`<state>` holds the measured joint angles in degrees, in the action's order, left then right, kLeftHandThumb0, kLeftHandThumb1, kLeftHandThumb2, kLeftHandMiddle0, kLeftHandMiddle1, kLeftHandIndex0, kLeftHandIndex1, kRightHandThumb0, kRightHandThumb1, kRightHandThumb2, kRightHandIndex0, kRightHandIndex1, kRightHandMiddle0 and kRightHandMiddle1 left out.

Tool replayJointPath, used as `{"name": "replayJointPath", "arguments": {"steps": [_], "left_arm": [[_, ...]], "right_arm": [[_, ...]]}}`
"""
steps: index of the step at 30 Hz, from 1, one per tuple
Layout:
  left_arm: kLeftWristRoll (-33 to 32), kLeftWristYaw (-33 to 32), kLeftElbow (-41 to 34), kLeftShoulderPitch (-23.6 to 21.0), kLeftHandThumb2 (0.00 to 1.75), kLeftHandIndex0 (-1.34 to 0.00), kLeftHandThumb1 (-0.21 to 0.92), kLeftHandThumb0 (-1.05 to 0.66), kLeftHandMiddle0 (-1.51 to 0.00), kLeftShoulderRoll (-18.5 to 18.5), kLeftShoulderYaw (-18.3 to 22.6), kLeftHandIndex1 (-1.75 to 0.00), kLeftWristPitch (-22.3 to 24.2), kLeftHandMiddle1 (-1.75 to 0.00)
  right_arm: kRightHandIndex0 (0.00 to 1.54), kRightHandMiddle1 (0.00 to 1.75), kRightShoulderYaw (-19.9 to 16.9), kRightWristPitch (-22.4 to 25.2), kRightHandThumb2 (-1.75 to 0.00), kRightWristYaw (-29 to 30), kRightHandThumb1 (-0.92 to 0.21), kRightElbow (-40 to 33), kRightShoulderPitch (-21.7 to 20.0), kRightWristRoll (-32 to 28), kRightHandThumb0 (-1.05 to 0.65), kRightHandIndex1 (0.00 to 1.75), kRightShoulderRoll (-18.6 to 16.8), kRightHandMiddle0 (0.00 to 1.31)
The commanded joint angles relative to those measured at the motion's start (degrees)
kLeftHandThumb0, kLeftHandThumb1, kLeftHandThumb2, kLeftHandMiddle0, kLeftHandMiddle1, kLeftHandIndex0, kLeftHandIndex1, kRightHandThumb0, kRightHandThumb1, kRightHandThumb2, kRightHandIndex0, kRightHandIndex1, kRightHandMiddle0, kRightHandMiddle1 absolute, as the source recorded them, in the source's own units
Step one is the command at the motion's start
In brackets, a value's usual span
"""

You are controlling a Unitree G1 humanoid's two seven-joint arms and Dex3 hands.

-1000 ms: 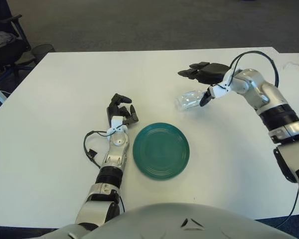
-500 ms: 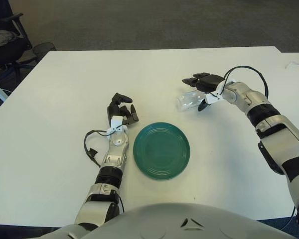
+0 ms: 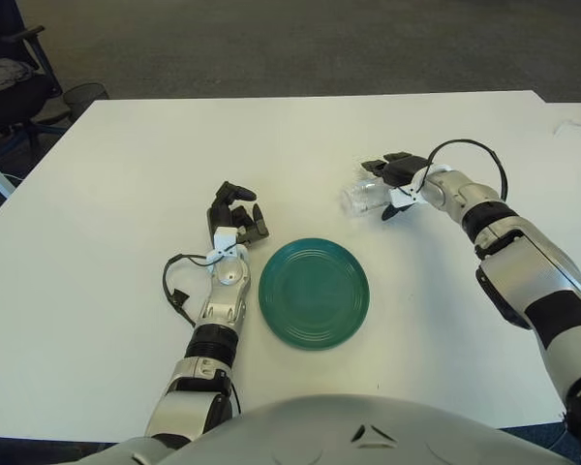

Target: Put the bottle into the plate.

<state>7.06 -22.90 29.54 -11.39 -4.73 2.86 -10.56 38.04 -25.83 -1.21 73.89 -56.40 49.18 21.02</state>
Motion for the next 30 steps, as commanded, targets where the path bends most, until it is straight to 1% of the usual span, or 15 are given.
{"name": "replayJointPath", "arguments": {"steps": [1, 6, 17, 30], "left_arm": [[0.1, -0.1, 1.6, 2.3, 1.49, -0.73, 0.17, -0.53, -1.24, 0.1, 0.3, -1.75, 2.2, -1.75], [0.9, -0.5, 1.5, 2.4, 1.49, -0.72, 0.17, -0.53, -1.24, 0.3, -0.1, -1.75, 2.5, -1.75], [0.6, -0.2, 1.0, 2.5, 1.50, -0.73, 0.17, -0.53, -1.24, 0.1, -0.1, -1.75, 3.3, -1.75], [1.3, -1.3, 1.7, 2.2, 1.49, -0.72, 0.18, -0.52, -1.25, 0.0, -0.5, -1.75, 2.7, -1.75]], "right_arm": [[0.00, 0.00, 0.9, 0.4, -0.11, 0.1, -0.92, 1.0, -0.2, 0.5, -1.05, 0.00, -0.6, 0.00], [0.00, 0.00, 1.0, -0.1, -0.11, -0.4, -0.92, 1.0, 0.1, 0.0, -1.05, 0.00, -0.7, 0.00], [0.00, 0.00, 1.4, -0.3, -0.13, -0.5, -0.92, 1.0, 0.4, -0.4, -1.05, 0.00, -1.1, 0.00], [0.00, 0.00, 1.5, -2.0, -0.21, -0.2, -0.92, 0.9, 0.7, -0.7, -1.05, 0.00, -1.5, 0.00]]}}
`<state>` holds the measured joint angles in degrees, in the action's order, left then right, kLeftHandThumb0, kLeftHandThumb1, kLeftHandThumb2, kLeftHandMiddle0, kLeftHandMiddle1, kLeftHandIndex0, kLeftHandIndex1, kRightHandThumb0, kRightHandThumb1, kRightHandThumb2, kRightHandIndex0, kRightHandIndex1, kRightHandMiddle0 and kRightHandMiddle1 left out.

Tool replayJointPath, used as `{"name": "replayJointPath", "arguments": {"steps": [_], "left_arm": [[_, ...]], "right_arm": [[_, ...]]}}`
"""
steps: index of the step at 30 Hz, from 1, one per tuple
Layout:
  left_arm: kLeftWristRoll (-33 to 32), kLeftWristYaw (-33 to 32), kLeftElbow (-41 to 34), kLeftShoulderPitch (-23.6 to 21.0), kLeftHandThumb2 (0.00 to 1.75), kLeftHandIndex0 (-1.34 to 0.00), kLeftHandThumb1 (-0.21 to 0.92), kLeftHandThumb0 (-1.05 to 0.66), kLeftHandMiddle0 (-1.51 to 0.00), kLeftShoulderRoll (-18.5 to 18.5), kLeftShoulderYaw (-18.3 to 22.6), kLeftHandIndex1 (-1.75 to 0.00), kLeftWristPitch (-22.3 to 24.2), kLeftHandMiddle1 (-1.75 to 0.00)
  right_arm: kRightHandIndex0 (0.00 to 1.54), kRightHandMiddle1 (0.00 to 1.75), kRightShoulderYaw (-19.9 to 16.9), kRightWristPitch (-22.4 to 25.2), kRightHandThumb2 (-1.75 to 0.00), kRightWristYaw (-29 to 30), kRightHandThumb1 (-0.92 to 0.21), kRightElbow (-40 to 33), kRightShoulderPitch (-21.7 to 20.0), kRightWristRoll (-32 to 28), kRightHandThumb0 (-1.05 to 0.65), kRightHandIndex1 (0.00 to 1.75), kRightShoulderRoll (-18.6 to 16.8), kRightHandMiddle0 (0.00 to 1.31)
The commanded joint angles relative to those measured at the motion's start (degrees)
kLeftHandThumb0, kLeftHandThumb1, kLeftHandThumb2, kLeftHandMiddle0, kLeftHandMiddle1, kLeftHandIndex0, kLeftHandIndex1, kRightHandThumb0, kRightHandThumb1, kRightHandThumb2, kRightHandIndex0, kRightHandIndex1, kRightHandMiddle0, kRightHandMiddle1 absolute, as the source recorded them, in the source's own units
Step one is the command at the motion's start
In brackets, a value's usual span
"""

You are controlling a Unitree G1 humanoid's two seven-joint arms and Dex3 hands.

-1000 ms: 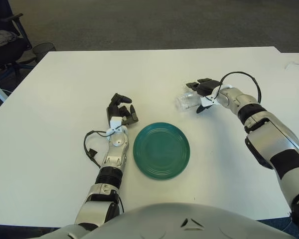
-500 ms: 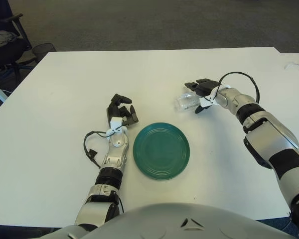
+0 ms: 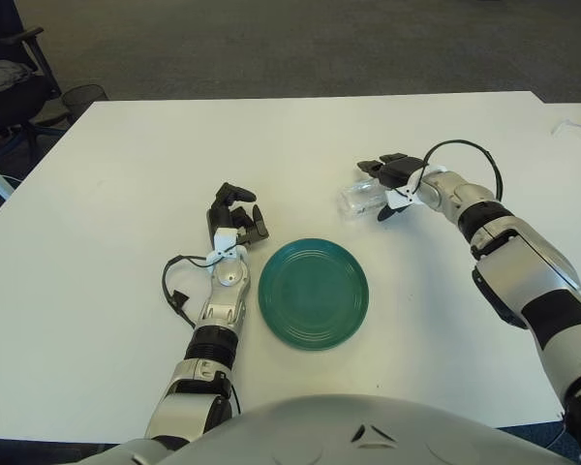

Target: Put the bottle into the plate.

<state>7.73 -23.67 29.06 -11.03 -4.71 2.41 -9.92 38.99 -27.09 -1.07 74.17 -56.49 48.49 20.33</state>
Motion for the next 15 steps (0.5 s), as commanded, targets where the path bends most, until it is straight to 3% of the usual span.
{"name": "replayJointPath", "arguments": {"steps": [1, 10, 11, 13, 14, 15], "left_arm": [[0.7, -0.6, 2.2, 1.8, 1.49, -0.72, 0.18, -0.52, -1.25, 0.0, -0.1, -1.75, 2.0, -1.75], [0.5, -0.8, 2.8, 1.6, 1.49, -0.73, 0.17, -0.53, -1.25, -0.1, 0.0, -1.75, 1.3, -1.75], [0.5, -0.8, 2.9, 1.6, 1.49, -0.73, 0.17, -0.53, -1.25, -0.1, 0.0, -1.75, 1.3, -1.75], [0.4, -0.9, 3.1, 1.5, 1.49, -0.73, 0.17, -0.53, -1.25, -0.2, 0.1, -1.75, 1.4, -1.75], [0.4, -0.9, 3.3, 1.4, 1.49, -0.73, 0.17, -0.53, -1.25, -0.2, 0.1, -1.75, 1.4, -1.75], [0.4, -1.0, 3.4, 1.4, 1.50, -0.73, 0.17, -0.53, -1.25, -0.2, 0.2, -1.75, 1.4, -1.75]], "right_arm": [[0.00, 0.00, 0.6, -0.8, -0.22, -0.3, -0.92, 0.6, 0.8, 0.0, -1.05, 0.00, -0.8, 0.00], [0.01, 0.02, -0.2, -2.4, -0.21, 1.2, -0.92, 0.2, 1.4, -0.9, -1.05, 0.00, -1.2, 0.03], [0.02, 0.39, -0.5, -2.7, -0.19, 1.6, -0.92, 0.1, 1.6, -1.2, -1.05, 0.27, -1.2, 0.02], [0.07, 0.87, -1.5, -3.7, -0.16, 3.6, -0.92, -0.1, 2.1, -2.2, -1.02, 0.72, -1.3, 0.05], [0.23, 1.18, -1.9, -4.0, -0.14, 4.3, -0.91, -0.1, 2.2, -2.5, -0.94, 1.09, -1.3, 0.19], [0.34, 1.39, -2.6, -4.1, -0.13, 6.3, -0.90, -0.3, 2.9, -3.1, -0.89, 1.33, -1.5, 0.28]]}}
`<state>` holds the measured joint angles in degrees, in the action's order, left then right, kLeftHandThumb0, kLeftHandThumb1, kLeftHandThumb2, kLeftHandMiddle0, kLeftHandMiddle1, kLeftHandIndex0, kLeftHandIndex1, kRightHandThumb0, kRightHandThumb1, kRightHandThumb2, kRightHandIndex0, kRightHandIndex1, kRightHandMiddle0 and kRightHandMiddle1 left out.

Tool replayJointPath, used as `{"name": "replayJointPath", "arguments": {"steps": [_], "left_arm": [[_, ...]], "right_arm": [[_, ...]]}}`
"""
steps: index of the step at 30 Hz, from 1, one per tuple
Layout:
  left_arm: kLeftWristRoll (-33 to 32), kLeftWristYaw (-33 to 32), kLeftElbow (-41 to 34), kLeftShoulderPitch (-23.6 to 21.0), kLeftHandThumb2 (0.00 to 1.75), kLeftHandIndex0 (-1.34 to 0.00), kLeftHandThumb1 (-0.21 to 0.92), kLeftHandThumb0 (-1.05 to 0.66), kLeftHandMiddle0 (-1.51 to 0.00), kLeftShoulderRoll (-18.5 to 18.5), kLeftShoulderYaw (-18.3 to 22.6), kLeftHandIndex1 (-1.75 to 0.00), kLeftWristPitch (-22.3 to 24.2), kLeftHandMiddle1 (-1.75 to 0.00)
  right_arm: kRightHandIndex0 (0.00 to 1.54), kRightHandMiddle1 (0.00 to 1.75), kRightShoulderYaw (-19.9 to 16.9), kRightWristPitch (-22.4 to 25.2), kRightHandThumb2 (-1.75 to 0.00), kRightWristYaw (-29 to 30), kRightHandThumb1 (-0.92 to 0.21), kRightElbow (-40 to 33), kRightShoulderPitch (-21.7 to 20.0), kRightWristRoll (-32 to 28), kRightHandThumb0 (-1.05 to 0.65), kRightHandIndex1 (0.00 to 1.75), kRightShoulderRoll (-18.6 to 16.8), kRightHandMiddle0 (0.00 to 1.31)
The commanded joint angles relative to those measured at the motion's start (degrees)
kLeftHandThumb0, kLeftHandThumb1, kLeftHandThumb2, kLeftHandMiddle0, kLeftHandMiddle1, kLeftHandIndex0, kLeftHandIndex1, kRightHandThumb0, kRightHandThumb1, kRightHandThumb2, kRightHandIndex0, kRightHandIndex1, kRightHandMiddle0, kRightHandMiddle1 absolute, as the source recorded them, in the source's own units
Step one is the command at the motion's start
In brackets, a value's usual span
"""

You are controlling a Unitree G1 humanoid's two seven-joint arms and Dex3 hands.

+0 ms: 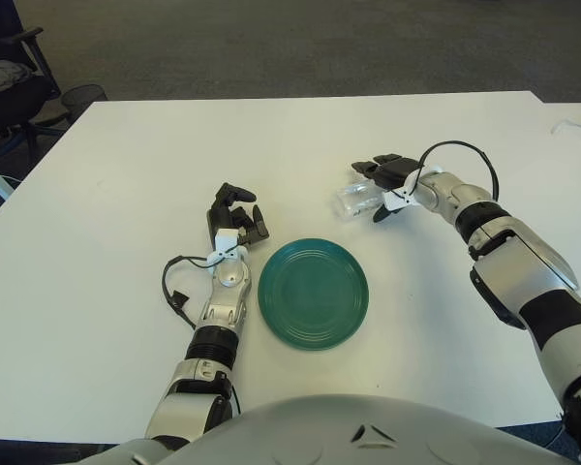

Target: Put the bottle into the plate.

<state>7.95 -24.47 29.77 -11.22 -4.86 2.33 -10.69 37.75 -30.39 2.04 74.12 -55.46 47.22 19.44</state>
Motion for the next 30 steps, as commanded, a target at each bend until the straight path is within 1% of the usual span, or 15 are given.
{"name": "replayJointPath", "arguments": {"steps": [1, 2, 3, 4, 5, 6, 7, 8, 9, 13, 15, 18, 23, 26, 30], "left_arm": [[0.1, -0.2, 2.8, 1.6, 1.50, -0.73, 0.17, -0.53, -1.25, -0.1, 0.3, -1.75, 2.1, -1.75], [0.1, -0.2, 2.8, 1.6, 1.50, -0.73, 0.17, -0.53, -1.25, 0.0, 0.3, -1.75, 2.1, -1.75], [0.0, -0.1, 2.9, 1.6, 1.50, -0.73, 0.17, -0.53, -1.25, 0.0, 0.3, -1.75, 1.9, -1.75], [-0.4, 0.5, 3.1, 1.7, 1.50, -0.73, 0.17, -0.53, -1.25, 0.1, 0.5, -1.75, 1.7, -1.75], [-0.7, 0.9, 3.2, 1.7, 1.50, -0.73, 0.17, -0.53, -1.24, 0.1, 0.6, -1.75, 1.5, -1.75], [-0.9, 1.1, 3.3, 1.7, 1.50, -0.73, 0.17, -0.53, -1.24, 0.2, 0.7, -1.75, 1.3, -1.75], [-1.4, 1.6, 3.4, 1.7, 1.50, -0.73, 0.17, -0.53, -1.24, 0.2, 0.9, -1.75, 1.1, -1.75], [-1.7, 1.8, 3.5, 1.7, 1.50, -0.73, 0.17, -0.53, -1.23, 0.1, 0.9, -1.75, 1.0, -1.75], [-2.1, 2.1, 3.7, 1.6, 1.50, -0.73, 0.17, -0.53, -1.23, 0.1, 1.1, -1.75, 0.7, -1.75], [-2.2, 1.9, 4.0, 1.5, 1.48, -0.71, 0.18, -0.52, -1.22, -0.1, 1.3, -1.75, 0.1, -1.75], [-2.2, 1.7, 4.1, 1.4, 1.47, -0.71, 0.19, -0.52, -1.22, -0.1, 1.3, -1.75, 0.0, -1.75], [-2.1, 1.9, 4.2, 1.3, 1.47, -0.71, 0.19, -0.52, -1.22, -0.2, 1.2, -1.75, 0.1, -1.75], [-2.0, 1.9, 4.1, 1.4, 1.47, -0.71, 0.19, -0.52, -1.23, -0.1, 1.1, -1.75, 0.2, -1.75], [-1.9, 1.7, 4.2, 1.3, 1.47, -0.71, 0.19, -0.52, -1.23, -0.1, 1.1, -1.75, 0.2, -1.75], [-1.7, 1.4, 4.2, 1.1, 1.46, -0.70, 0.20, -0.51, -1.23, -0.1, 1.0, -1.75, 0.8, -1.75]], "right_arm": [[0.42, 1.46, -1.9, -0.8, -0.12, 4.5, -0.89, -0.3, 2.3, -2.1, -0.83, 1.41, -0.8, 0.33], [0.54, 1.56, -2.2, -0.8, -0.11, 5.4, -0.87, -0.3, 2.5, -2.3, -0.76, 1.53, -0.9, 0.41], [0.61, 1.63, -2.6, -0.9, -0.10, 8.2, -0.86, -0.5, 3.6, -2.6, -0.71, 1.61, -1.0, 0.46], [0.66, 1.65, -3.0, -1.3, -0.10, 11.8, -0.86, -0.7, 4.9, -2.8, -0.64, 1.64, -1.1, 0.50], [0.76, 1.69, -3.3, -1.6, -0.32, 14.4, -0.73, -0.8, 5.8, -2.9, -0.49, 1.68, -1.1, 0.60], [0.83, 1.71, -3.4, -1.8, -0.57, 16.1, -0.60, -0.8, 6.3, -2.9, -0.40, 1.70, -1.1, 0.67], [0.85, 1.72, -3.9, -2.5, -0.65, 17.3, -0.55, -0.7, 6.6, -3.2, -0.37, 1.71, -1.2, 0.69], [0.92, 1.73, -4.1, -2.9, -0.81, 18.1, -0.47, -0.6, 6.7, -3.4, -0.29, 1.72, -1.2, 0.76], [0.96, 1.73, -4.5, -3.4, -0.92, 18.9, -0.41, -0.6, 6.8, -3.8, -0.24, 1.73, -1.3, 0.80], [1.12, 1.74, -5.5, -4.4, -1.16, 22.2, -0.31, -0.6, 7.7, -4.7, -0.10, 1.74, -1.8, 0.94], [1.15, 1.74, -5.6, -4.4, -1.20, 23.2, -0.29, -0.7, 7.9, -4.6, -0.07, 1.74, -1.9, 0.96], [1.21, 1.75, -5.4, -4.1, -1.26, 26.3, -0.27, -1.1, 8.3, -4.0, -0.03, 1.75, -2.0, 1.00], [1.25, 1.75, -4.7, -3.8, -1.30, 29.8, -0.26, -1.3, 8.7, -3.0, -0.01, 1.75, -1.9, 1.02], [1.26, 1.75, -4.5, -3.8, -1.31, 30.8, -0.26, -1.1, 8.8, -2.9, 0.00, 1.75, -1.8, 1.03], [1.27, 1.75, -5.3, -3.6, -1.32, 31.4, -0.27, -0.7, 9.5, -3.9, 0.00, 1.75, -1.9, 1.03]]}}
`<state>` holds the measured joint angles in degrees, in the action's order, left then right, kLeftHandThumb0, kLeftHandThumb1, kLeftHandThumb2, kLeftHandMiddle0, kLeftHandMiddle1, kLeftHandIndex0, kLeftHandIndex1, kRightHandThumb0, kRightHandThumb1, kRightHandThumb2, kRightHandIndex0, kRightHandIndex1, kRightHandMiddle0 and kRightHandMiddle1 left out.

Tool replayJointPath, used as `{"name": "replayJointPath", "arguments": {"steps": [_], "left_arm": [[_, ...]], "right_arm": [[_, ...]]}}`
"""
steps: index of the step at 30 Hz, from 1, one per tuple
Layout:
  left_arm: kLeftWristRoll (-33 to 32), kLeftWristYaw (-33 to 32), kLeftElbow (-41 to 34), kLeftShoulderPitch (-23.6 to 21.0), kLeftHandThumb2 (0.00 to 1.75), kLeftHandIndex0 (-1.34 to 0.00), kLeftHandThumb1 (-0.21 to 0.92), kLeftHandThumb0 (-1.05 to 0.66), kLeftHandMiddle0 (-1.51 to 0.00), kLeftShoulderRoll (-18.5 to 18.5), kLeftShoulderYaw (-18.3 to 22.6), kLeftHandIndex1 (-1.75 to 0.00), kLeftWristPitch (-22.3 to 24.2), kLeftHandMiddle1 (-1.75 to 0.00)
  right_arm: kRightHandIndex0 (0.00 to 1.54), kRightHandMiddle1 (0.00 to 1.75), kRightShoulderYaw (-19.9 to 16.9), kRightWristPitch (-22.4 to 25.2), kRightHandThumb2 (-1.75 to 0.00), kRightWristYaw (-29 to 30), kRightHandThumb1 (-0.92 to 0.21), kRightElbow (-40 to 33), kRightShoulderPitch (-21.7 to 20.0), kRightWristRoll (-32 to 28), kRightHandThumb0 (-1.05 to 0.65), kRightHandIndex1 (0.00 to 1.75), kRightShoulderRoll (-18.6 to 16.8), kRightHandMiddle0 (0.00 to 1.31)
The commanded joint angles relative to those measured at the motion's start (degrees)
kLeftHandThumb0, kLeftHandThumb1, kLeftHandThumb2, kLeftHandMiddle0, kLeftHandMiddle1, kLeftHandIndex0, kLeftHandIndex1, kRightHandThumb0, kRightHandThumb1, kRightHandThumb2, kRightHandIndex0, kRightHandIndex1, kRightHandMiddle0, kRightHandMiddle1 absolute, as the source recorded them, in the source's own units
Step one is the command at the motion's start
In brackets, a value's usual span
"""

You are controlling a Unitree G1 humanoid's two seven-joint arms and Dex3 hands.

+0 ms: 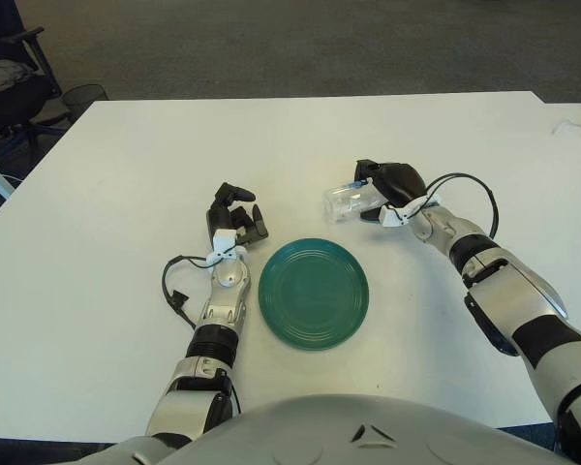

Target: Put the bottle into the plate.

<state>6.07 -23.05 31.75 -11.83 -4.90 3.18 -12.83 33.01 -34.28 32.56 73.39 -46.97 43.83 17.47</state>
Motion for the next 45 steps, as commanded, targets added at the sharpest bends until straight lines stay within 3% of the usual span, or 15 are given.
{"name": "replayJointPath", "arguments": {"steps": [1, 17, 27, 30, 36, 45], "left_arm": [[0.2, -0.1, 2.2, 1.7, 1.46, -0.70, 0.20, -0.51, -1.23, -0.1, 0.2, -1.75, 3.0, -1.75], [0.4, -0.8, 2.3, 1.1, 1.48, -0.72, 0.18, -0.52, -1.22, -0.1, 0.4, -1.75, 4.5, -1.75], [1.0, -1.2, 1.3, 1.7, 1.50, -0.73, 0.17, -0.53, -1.24, 0.1, 0.3, -1.75, 5.0, -1.75], [0.9, -0.9, 1.6, 1.7, 1.50, -0.73, 0.17, -0.53, -1.24, 0.2, 0.3, -1.75, 4.5, -1.75], [0.5, -0.3, 3.1, 1.5, 1.49, -0.73, 0.17, -0.53, -1.24, 0.5, 0.5, -1.75, 2.6, -1.75], [0.2, 0.5, 5.8, 0.9, 1.49, -0.73, 0.17, -0.53, -1.23, 0.7, 0.8, -1.75, -0.8, -1.75]], "right_arm": [[1.27, 1.75, -0.6, 0.3, -1.32, 0.9, -0.27, 0.0, 1.1, -0.6, 0.00, 1.75, 0.1, 1.03], [1.24, 1.75, -3.3, 0.4, -1.27, 1.5, -0.34, 0.0, 2.4, -2.6, -0.02, 1.75, -0.8, 0.99], [1.22, 1.75, -7.1, -2.5, -1.26, 2.3, -0.35, -4.0, -1.6, -5.2, -0.02, 1.75, 1.3, 0.99], [1.22, 1.75, -9.8, -3.8, -1.25, 3.0, -0.35, -12.6, -2.7, -6.2, -0.02, 1.75, 2.6, 1.00], [1.22, 1.75, -13.1, -3.0, -1.25, 2.7, -0.33, -26.5, 0.3, -6.7, -0.04, 1.75, 3.2, 1.01], [1.24, 1.75, -15.9, -0.4, -1.20, -2.9, -0.35, -51.0, 10.0, -7.9, -0.07, 1.75, 2.1, 0.99]]}}
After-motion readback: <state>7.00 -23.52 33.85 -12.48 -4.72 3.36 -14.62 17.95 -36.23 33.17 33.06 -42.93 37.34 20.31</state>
